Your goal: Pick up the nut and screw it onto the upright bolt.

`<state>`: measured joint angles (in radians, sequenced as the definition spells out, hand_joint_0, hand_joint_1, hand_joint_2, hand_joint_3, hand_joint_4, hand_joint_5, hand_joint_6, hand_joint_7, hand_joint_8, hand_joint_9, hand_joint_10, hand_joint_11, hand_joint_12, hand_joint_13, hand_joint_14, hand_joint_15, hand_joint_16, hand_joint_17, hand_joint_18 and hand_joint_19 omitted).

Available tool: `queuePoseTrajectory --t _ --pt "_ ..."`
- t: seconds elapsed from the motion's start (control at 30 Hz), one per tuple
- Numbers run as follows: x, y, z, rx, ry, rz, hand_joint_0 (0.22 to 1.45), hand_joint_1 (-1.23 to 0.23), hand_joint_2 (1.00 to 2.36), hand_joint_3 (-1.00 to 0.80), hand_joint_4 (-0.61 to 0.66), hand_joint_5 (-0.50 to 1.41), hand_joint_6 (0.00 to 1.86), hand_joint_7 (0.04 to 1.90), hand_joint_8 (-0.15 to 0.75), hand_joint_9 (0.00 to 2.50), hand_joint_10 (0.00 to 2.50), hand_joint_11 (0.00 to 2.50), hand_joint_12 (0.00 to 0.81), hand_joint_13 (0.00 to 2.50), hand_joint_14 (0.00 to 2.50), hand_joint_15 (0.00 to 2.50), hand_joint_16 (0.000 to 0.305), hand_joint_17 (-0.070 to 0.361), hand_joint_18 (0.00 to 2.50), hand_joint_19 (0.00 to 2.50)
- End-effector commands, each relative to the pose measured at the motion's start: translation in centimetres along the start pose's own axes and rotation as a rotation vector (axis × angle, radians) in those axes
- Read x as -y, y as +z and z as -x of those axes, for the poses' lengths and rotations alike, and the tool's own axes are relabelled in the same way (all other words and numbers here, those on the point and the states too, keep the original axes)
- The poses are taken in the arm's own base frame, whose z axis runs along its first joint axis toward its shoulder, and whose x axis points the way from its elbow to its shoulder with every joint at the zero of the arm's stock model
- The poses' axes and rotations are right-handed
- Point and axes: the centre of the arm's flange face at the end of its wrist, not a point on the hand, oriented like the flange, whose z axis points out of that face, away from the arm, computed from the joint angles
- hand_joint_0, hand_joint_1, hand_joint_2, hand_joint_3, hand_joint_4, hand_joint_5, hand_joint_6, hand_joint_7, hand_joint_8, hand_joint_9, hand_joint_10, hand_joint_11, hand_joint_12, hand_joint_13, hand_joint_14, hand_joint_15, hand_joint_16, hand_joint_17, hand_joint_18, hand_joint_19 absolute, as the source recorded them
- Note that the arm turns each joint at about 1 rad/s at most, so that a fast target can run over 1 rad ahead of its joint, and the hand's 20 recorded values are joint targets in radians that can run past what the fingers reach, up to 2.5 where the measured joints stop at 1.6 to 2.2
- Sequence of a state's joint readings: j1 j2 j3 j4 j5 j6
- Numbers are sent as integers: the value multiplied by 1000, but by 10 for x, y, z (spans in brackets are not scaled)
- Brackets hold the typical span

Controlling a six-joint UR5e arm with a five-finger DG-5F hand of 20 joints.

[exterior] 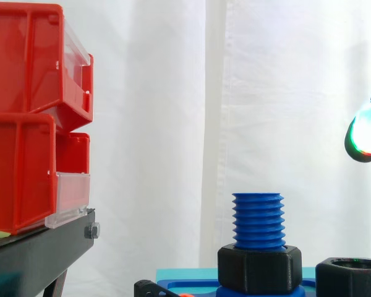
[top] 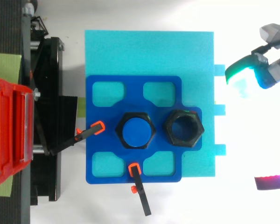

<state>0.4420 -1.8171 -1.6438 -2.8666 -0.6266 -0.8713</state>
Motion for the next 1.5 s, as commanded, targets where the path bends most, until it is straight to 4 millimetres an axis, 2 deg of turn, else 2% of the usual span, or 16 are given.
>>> queuePoseTrajectory --t 0.0,0.17,0.7,0.87,0.93,1.43,1.47 --pt "4 2 -8 -7 -15 -9 512 -945 1000 -500 293 -256 503 978 263 213 0 0 342 95 0 0 42 95 0 0" --pt "6 3 -10 -2 -11 -17 462 -938 1000 -500 312 -255 503 994 281 225 0 0 359 115 0 0 44 100 0 0" --pt "4 6 -8 38 21 -22 424 -905 1000 -500 317 -251 503 929 306 241 0 0 379 151 0 0 48 107 0 0" --pt "9 10 -21 36 11 -31 419 -889 1000 -500 311 -251 503 921 309 239 0 0 381 149 0 0 48 109 0 0" --pt "13 12 -32 31 -1 -39 418 -882 1000 -500 310 -251 503 920 311 237 0 0 382 149 0 0 48 109 0 0" --pt "11 17 -37 75 47 -39 420 -861 1000 -500 310 -249 503 915 312 238 0 0 384 147 0 0 49 109 0 0" --pt "14 18 -45 68 37 -44 420 -860 1000 -500 308 -249 503 919 312 239 0 0 384 147 0 0 49 110 0 0"
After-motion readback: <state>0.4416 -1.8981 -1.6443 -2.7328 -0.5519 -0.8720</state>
